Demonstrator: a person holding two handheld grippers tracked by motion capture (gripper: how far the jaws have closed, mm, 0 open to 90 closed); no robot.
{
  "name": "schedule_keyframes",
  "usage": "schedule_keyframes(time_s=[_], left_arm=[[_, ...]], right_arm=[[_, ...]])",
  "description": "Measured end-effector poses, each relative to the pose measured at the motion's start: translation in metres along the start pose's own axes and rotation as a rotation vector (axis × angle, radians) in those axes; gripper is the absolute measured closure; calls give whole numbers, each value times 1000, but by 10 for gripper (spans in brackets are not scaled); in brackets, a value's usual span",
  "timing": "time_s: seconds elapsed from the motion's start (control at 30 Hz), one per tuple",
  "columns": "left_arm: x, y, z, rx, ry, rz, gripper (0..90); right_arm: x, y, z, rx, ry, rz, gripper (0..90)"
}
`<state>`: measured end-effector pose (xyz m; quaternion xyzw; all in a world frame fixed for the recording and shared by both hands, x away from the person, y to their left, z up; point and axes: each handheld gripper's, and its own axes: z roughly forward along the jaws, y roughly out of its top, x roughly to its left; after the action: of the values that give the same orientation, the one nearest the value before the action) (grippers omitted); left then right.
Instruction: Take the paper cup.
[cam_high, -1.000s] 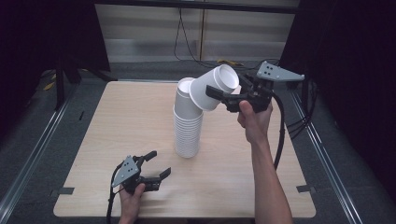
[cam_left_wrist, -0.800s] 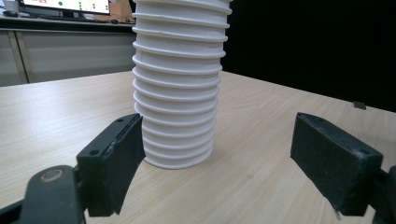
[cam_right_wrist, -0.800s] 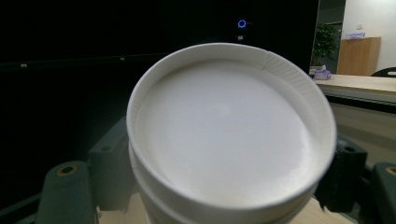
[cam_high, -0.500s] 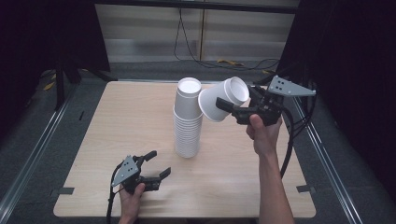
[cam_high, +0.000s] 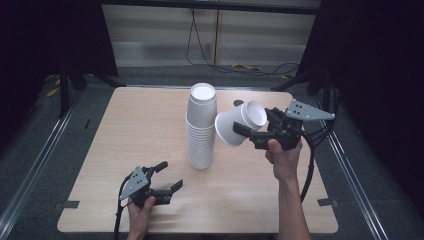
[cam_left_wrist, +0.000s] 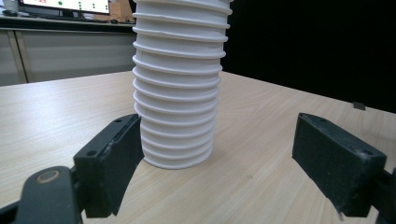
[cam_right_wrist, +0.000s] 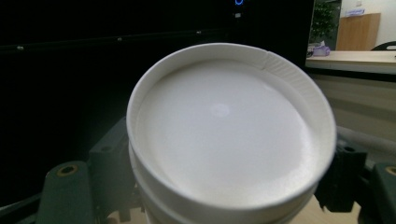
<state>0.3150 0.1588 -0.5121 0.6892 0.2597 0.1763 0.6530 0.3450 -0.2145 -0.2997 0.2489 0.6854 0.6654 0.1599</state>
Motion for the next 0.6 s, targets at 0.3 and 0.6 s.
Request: schedule_keyframes(time_s=[0.3, 0.6], left_arm=[[3, 0, 1, 6, 2, -30, 158], [2, 3, 8, 40, -30, -38, 155]], right_arm=[[1, -30, 5, 43, 18, 44, 228], [4, -50, 15, 69, 43, 64, 228]])
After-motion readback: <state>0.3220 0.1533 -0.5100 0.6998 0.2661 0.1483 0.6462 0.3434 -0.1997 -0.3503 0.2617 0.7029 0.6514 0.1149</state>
